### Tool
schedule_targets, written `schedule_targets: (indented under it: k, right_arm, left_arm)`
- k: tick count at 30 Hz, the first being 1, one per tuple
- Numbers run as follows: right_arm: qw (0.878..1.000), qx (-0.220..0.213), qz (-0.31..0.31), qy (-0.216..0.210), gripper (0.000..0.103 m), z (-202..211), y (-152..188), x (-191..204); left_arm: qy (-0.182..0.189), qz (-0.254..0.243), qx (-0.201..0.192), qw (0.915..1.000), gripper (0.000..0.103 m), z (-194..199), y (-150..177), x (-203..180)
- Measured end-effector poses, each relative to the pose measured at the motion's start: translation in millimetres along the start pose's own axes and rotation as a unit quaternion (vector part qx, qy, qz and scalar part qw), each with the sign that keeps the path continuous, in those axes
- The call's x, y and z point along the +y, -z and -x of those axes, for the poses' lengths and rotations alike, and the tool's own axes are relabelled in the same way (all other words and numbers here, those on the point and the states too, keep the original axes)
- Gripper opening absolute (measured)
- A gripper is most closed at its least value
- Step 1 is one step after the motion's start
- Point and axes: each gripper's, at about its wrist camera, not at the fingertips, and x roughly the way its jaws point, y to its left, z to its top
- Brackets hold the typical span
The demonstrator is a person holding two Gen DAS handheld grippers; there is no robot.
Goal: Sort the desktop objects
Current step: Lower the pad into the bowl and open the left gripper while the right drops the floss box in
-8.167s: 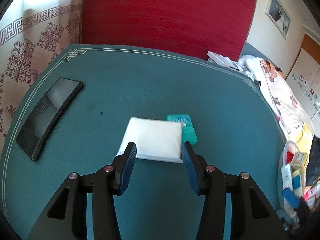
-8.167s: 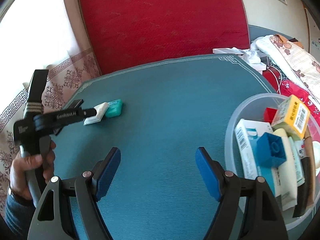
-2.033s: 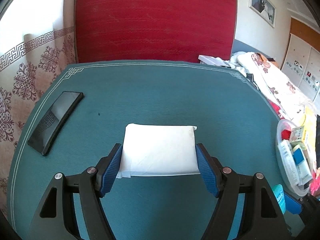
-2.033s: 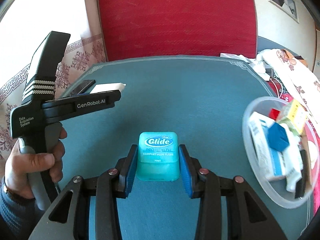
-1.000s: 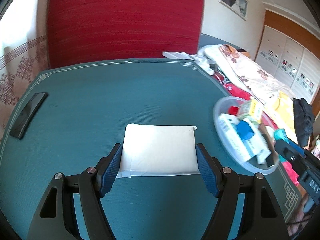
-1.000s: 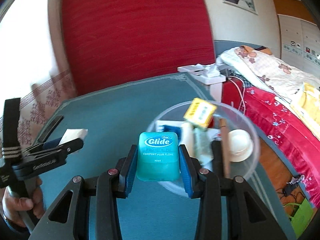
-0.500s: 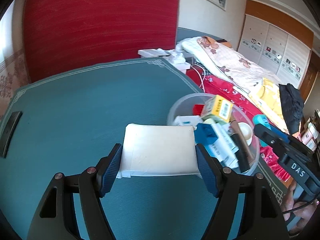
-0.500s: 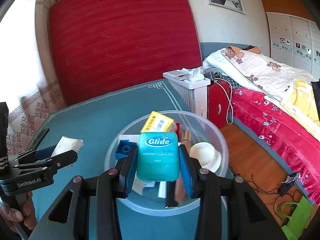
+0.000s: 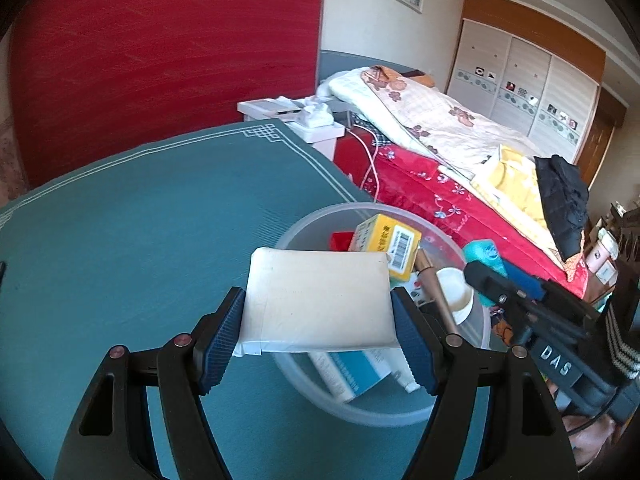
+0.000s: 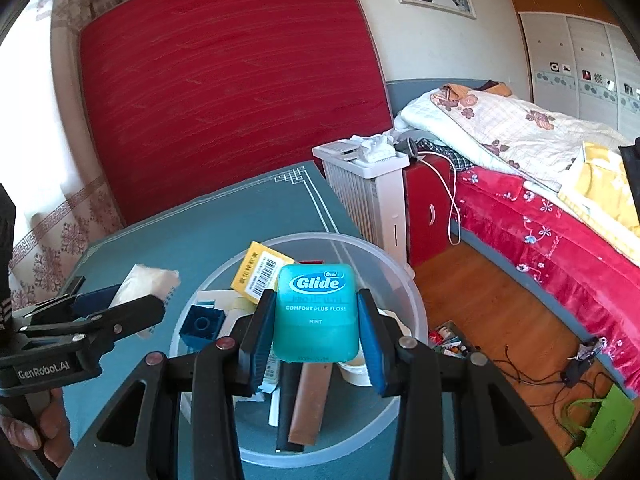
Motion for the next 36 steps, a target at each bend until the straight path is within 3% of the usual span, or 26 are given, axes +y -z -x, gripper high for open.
schedule_targets:
  k: [12, 19, 28, 36]
  right_arm:
    - [1.000, 0.001, -0.008, -0.004, 0.044, -12, -8, -9]
    - [1.000, 0.014, -0.016, -0.007, 0.045, -17, -8, -17]
    - [0.999, 0.026, 0.008, -0.018, 0.049, -20, -3, -7]
    - [0.999, 0.029, -0.008, -0.012, 0.050, -20, -2, -13]
  left_arm:
    - [0.015, -0.004, 0.010, 0.9998, 0.076, -41, -19, -12]
    - [0.036, 0.001, 0.045, 0.9983, 0.076, -64, -21, -15]
    - [0.051, 0.012, 0.049, 0.9974, 0.077, -62, -17, -8]
    - [0.079, 0.040, 0.033, 0.9956, 0.077, -49, -18, 4]
